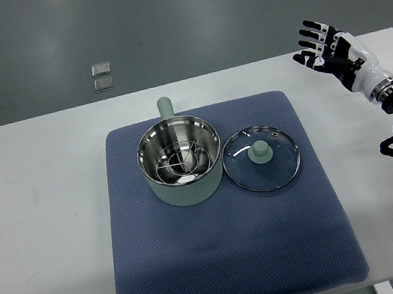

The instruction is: Open lid and place right of pot

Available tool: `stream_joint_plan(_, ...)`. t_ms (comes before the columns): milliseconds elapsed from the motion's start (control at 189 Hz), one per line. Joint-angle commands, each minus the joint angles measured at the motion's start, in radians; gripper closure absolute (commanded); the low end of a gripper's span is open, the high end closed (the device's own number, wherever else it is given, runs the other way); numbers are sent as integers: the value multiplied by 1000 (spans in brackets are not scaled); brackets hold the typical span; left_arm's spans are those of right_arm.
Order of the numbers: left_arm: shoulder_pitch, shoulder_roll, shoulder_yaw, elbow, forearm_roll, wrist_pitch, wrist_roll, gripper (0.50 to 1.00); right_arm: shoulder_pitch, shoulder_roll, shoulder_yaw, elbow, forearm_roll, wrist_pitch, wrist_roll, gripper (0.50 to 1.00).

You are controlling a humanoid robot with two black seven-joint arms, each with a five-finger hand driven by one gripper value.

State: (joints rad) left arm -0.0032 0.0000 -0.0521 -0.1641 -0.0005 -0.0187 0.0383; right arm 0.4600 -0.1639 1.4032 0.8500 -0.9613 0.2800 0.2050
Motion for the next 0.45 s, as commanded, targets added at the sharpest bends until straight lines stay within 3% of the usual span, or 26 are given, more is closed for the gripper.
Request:
stream_joint_plan(0, 0, 0, 0, 0, -1, -1, 0, 500, -27, 40, 39, 0, 19, 28, -13, 642)
stream_joint_plan(21, 0, 0, 0, 0, -1, -1, 0, 500, -27, 40, 39, 0, 19, 28, -13, 642)
stream_joint_plan(26, 0, 0, 0, 0, -1, 0, 0, 500, -43, 61, 43, 0, 39, 31, -12, 583)
stream_joint_plan(37, 0, 0, 0, 0, -1, 0, 0, 500, -44, 64, 45, 0, 44, 31, -12, 573)
stream_joint_plan(444, 0, 0, 0, 0, -1, 0, 0, 500, -46, 81, 85, -20, 90, 39, 1, 568)
